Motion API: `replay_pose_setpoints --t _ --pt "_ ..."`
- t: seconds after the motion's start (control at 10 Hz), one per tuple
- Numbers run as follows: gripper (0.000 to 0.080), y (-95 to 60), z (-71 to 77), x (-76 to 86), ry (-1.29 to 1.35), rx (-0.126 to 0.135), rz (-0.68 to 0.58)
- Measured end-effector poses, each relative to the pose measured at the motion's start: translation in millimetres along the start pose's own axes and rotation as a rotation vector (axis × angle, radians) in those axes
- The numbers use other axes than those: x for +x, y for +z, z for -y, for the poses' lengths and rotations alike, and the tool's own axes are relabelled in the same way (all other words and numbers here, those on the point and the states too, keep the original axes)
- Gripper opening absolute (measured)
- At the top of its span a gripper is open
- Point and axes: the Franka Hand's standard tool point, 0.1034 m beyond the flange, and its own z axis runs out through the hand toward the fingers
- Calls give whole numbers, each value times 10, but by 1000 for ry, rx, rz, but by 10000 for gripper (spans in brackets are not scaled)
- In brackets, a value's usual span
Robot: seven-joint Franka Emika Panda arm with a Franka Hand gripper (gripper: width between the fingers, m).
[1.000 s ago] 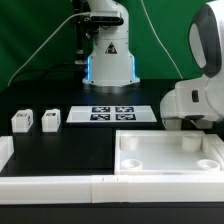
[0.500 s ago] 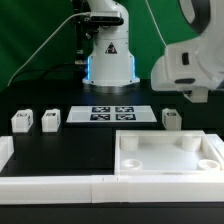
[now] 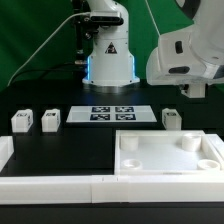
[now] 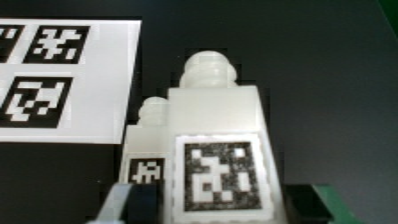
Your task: Assemble one leg
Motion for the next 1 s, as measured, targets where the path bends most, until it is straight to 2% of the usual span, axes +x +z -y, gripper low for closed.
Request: replay_pose_setpoints --t 0.1,0.3,0.4,0.5,0.8,1.0 --pt "291 -65 30 79 -1 12 -140" --pt "291 -67 28 61 -1 18 -305" --pt "291 -103 31 114 -11 25 -402" --pt "291 -139 -43 111 -44 22 -472" --pt "291 -451 -180 175 -98 23 -756" --pt "291 -604 -226 202 -130 14 -831"
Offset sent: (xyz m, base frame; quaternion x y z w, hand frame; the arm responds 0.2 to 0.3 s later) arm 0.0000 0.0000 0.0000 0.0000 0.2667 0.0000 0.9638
